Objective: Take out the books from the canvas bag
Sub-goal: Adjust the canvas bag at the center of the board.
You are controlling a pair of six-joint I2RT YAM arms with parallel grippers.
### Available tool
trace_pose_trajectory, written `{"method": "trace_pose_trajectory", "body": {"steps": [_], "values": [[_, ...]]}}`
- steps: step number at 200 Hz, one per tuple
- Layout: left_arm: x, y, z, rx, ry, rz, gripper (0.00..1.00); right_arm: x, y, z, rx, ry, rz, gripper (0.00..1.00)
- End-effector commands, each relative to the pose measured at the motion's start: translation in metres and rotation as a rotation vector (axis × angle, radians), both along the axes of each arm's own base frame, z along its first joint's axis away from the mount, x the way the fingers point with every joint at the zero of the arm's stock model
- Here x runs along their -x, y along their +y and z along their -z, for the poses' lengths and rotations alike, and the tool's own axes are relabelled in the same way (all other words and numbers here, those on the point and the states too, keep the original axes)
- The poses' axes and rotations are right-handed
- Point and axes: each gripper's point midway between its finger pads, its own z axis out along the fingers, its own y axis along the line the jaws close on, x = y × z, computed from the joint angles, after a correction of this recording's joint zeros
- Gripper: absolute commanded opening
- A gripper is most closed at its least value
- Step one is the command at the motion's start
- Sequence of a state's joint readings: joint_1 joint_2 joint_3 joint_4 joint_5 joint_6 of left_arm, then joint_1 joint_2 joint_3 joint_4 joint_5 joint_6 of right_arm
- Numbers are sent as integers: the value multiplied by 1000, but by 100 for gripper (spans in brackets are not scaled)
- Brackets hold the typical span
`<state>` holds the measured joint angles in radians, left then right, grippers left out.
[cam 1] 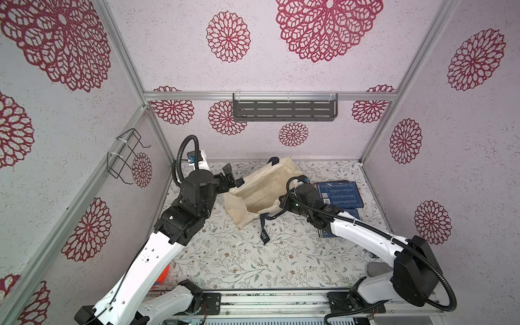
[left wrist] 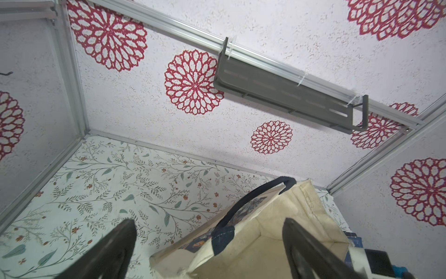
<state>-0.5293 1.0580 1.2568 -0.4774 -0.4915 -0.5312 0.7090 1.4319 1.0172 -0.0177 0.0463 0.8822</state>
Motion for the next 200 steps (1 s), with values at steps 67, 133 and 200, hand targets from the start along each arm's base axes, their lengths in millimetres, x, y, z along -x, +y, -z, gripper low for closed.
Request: {"method": "trace_pose_trajectory", "body": {"steps": [67, 133, 200], "values": [[8, 25, 25, 0, 46, -56, 98, -4, -16, -52, 18, -100, 23, 0], [8, 32, 32, 18, 61, -70, 98, -4, -18, -52, 29, -106, 19, 47], [5, 32, 41, 25, 80, -66, 98, 1, -26, -81, 21, -184, 26, 83]]}}
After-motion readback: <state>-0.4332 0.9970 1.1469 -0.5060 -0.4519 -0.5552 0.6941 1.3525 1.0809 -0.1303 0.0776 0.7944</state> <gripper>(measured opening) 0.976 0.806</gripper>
